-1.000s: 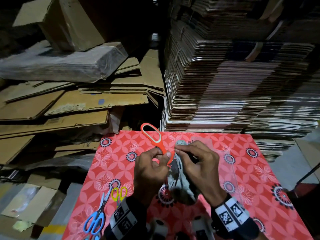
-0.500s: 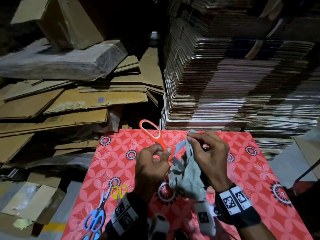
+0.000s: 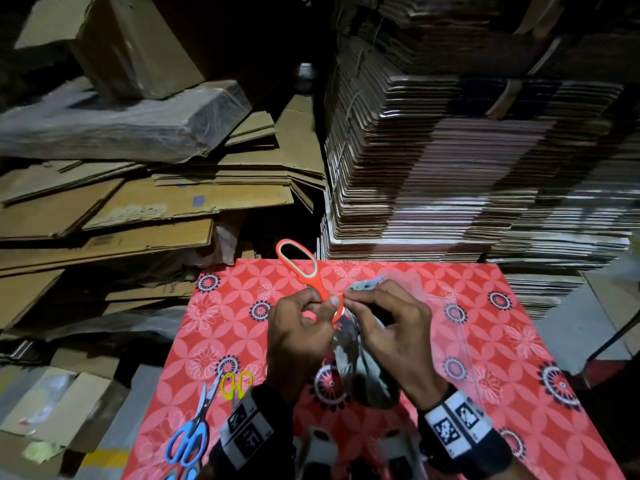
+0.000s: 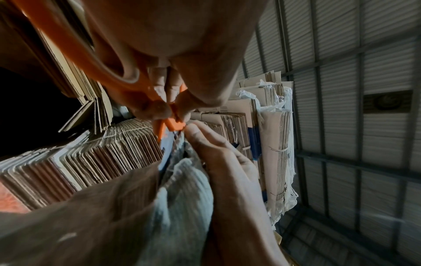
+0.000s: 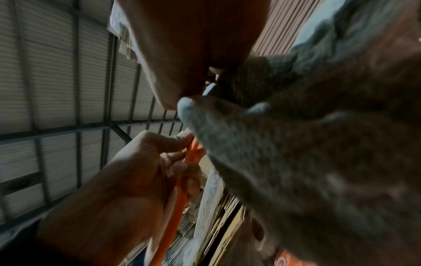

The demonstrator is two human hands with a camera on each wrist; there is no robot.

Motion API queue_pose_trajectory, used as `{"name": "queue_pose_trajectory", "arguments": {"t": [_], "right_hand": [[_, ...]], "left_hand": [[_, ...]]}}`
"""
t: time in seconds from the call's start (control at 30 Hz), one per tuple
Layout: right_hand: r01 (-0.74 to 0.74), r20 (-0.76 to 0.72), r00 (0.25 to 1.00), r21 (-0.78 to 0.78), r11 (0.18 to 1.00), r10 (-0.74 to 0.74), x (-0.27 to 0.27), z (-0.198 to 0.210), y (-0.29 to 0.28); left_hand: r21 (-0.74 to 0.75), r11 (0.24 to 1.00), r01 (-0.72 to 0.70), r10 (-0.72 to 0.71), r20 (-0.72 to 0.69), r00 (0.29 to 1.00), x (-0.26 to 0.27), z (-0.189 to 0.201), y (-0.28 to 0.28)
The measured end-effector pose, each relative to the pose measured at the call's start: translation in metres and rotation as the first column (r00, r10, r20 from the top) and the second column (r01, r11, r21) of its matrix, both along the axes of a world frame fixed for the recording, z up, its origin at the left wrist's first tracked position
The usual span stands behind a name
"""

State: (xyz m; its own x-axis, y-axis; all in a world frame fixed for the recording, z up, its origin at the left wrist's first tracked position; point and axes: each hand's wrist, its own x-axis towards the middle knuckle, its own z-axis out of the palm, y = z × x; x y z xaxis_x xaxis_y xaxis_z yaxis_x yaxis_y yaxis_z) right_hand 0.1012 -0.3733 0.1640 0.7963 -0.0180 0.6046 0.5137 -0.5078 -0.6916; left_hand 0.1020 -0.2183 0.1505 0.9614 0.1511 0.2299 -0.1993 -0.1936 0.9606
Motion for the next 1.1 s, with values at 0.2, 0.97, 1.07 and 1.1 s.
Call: {"name": "queue_pose_trajectory", "arguments": {"t": [0.2,0.97,1.07,1.1], "right_hand": [[0.134,0.003,0.991,0.083,0.987,-0.135,0.02,0.007,-0.022],[-0.035,0.005,0.999,-0.008,0.999,0.035,0.007,0.003,-0.001],[0.08,-0.004,0.997,0.056,0.995,-0.079,0.028,0.007,-0.024],[0.121,-0.001,0.993,0.078,0.99,-0.121,0.031,0.008,-0.027]], "left_hand": [[0.025,0.999,-0.048,0.048,-0.031,0.998,0.006,-0.019,0.005],[-0.064,0.997,0.033,-0.036,-0.053,0.998,0.006,0.002,0.002],[-0.061,0.998,0.008,-0.012,-0.062,0.998,0.002,0.007,-0.001],[-0.074,0.997,0.003,-0.007,-0.063,0.998,0.003,0.009,-0.002]]}}
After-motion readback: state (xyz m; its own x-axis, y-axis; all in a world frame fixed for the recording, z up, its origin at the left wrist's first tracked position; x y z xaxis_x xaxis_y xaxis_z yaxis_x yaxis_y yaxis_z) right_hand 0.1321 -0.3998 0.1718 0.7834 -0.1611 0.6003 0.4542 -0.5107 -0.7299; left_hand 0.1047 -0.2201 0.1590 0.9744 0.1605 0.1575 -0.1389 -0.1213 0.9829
